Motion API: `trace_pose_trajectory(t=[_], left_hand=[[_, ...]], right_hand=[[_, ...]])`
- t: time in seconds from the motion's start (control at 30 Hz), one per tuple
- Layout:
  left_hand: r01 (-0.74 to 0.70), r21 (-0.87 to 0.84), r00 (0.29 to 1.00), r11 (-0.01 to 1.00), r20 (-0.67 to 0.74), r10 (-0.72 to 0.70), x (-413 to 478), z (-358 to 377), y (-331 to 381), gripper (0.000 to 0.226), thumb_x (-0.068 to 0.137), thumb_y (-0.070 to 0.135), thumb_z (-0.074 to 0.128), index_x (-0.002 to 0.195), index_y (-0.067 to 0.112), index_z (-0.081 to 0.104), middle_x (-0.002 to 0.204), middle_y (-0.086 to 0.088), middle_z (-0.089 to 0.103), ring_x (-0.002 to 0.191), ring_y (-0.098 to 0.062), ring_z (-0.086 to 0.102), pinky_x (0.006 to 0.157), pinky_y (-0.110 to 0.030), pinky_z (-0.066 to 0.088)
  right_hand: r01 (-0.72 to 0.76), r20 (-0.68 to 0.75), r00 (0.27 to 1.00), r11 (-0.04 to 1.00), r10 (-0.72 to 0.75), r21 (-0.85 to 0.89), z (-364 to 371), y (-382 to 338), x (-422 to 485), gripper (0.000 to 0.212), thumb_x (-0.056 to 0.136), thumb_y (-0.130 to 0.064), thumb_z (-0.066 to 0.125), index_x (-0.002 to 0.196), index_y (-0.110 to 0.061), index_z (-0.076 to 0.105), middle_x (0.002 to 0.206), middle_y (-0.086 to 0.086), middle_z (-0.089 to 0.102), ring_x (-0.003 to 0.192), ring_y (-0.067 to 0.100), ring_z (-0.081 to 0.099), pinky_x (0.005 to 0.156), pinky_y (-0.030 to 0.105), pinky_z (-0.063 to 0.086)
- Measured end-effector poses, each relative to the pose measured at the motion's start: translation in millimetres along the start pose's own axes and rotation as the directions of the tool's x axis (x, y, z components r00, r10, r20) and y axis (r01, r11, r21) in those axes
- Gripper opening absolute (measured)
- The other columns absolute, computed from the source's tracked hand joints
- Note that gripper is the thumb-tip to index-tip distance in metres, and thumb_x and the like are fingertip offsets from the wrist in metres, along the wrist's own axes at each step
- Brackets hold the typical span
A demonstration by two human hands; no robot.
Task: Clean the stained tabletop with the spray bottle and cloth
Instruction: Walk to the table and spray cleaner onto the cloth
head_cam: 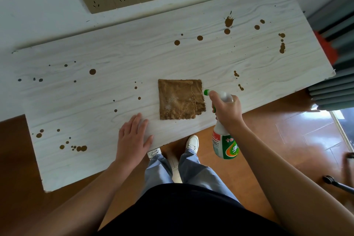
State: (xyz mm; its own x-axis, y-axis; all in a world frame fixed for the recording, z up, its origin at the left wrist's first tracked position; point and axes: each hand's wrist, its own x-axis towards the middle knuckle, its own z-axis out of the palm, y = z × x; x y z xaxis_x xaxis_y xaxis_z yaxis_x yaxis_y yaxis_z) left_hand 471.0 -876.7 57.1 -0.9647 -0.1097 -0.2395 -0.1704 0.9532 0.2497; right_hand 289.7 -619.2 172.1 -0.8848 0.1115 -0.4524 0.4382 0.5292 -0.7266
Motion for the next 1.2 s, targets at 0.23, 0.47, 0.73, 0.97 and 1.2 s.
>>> trace_pose_trajectory(t=[0.23, 0.47, 0.73, 0.97, 1.2], left_hand=[[0.004, -0.016, 1.000, 1.000, 0.010, -0.004, 0, 1, -1, 0.063, 0.098, 0.054, 0.038, 0.148, 0.015, 0.045, 0.163, -0.012, 0.036, 0.151, -0.032, 0.033, 0.116, -0.054, 0.038], [-0.003, -0.019, 1.000, 1.000, -0.010, 0.003, 0, 0, 0, 0.063, 0.097, 0.053, 0.040, 0.144, 0.013, 0.050, 0.161, -0.013, 0.040, 0.148, -0.033, 0.037, 0.112, -0.054, 0.042], [-0.029, 0.001, 0.999, 1.000, -0.044, 0.029, -1, 2, 0, 0.062, 0.098, 0.052, 0.040, 0.144, 0.011, 0.050, 0.160, -0.015, 0.041, 0.149, -0.034, 0.037, 0.114, -0.051, 0.039], [-0.016, -0.005, 0.999, 1.000, -0.032, 0.016, 0, 3, 0, 0.062, 0.098, 0.052, 0.040, 0.144, 0.012, 0.050, 0.160, -0.014, 0.040, 0.149, -0.033, 0.036, 0.114, -0.052, 0.039], [-0.007, -0.014, 0.999, 1.000, -0.035, 0.006, -1, 2, 2, 0.061, 0.097, 0.051, 0.040, 0.143, 0.012, 0.051, 0.160, -0.014, 0.040, 0.149, -0.033, 0.036, 0.113, -0.053, 0.041]], right_hand=[[0.069, 0.050, 0.996, 0.998, -0.068, -0.015, 6, -10, -2, 0.049, 0.087, -0.050, 0.067, 0.077, -0.002, 0.065, 0.059, 0.006, 0.059, 0.051, 0.014, 0.056, 0.057, 0.035, 0.054], [0.159, 0.106, 0.982, 0.987, -0.155, -0.028, 15, -12, -4, 0.048, 0.089, -0.049, 0.065, 0.071, -0.005, 0.068, 0.062, 0.011, 0.065, 0.050, 0.014, 0.056, 0.053, 0.033, 0.052], [0.190, 0.062, 0.981, 0.976, -0.184, -0.109, 19, -8, -7, 0.054, 0.085, -0.056, 0.061, 0.065, -0.006, 0.063, 0.059, 0.011, 0.064, 0.055, 0.025, 0.064, 0.056, 0.037, 0.056], [0.194, 0.102, 0.978, 0.975, -0.183, -0.107, 17, -6, -6, 0.054, 0.083, -0.061, 0.059, 0.068, -0.011, 0.069, 0.067, 0.006, 0.070, 0.064, 0.022, 0.068, 0.067, 0.042, 0.061], [0.155, 0.033, 0.988, 0.984, -0.152, -0.086, 11, -5, -8, 0.051, 0.086, -0.054, 0.060, 0.060, -0.009, 0.062, 0.058, 0.007, 0.065, 0.049, 0.014, 0.059, 0.056, 0.034, 0.055]])
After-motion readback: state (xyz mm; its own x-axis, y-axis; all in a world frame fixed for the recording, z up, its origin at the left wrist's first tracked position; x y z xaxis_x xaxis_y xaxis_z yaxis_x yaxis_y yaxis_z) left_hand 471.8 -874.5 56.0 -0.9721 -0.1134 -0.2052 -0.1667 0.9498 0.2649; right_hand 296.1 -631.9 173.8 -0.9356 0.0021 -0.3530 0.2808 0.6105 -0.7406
